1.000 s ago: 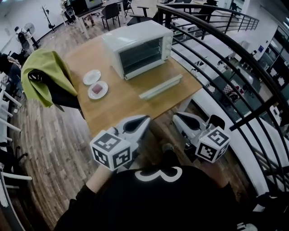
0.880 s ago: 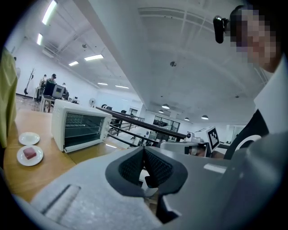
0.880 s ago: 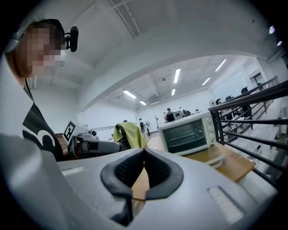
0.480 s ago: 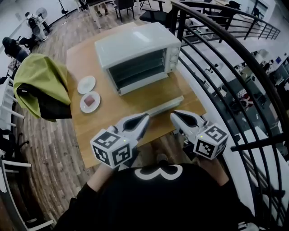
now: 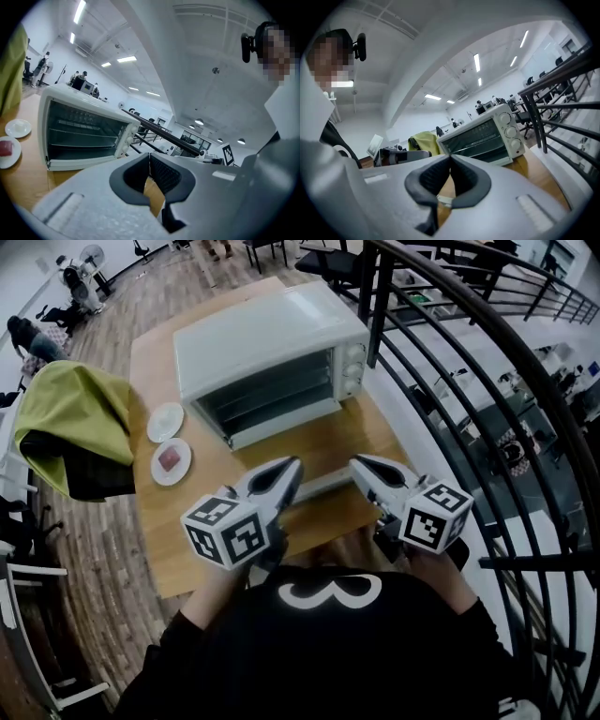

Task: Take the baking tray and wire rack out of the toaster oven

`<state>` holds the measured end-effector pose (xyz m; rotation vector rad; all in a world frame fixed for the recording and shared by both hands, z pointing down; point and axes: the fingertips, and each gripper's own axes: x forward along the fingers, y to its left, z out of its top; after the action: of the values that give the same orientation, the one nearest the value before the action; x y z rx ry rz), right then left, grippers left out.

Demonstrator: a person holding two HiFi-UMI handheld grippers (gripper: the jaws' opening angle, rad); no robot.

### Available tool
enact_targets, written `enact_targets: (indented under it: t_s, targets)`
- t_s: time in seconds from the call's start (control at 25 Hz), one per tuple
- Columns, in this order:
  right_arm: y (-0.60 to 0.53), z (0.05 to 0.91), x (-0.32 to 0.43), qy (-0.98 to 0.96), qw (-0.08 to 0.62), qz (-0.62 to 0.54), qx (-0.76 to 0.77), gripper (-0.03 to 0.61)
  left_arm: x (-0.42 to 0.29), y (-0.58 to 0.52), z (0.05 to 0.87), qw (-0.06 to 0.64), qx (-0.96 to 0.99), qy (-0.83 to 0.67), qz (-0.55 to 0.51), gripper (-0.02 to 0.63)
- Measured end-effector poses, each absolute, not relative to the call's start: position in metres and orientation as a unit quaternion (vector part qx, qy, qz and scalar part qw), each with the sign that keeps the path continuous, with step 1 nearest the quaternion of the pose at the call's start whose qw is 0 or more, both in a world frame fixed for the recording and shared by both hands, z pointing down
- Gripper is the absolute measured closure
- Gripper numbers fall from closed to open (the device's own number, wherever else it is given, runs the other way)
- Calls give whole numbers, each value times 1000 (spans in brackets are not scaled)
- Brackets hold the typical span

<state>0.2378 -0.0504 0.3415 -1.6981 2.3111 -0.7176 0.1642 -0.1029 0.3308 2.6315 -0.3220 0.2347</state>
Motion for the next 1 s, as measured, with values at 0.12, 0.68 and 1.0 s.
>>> enact_targets:
  t_s: [0.12,0.68,1.0]
  targets:
    - [-69,350,250,777,100,-259,-565,576,170,-123,335,269,952,-130,67,601]
    - [-185,396,294,712,227,-352,-563,575,156,-251,410,487,841,-226,-65,482]
    - [-245,444,309,679,250,-411,-555,471,153,-313,465,571,764,-268,-134,422]
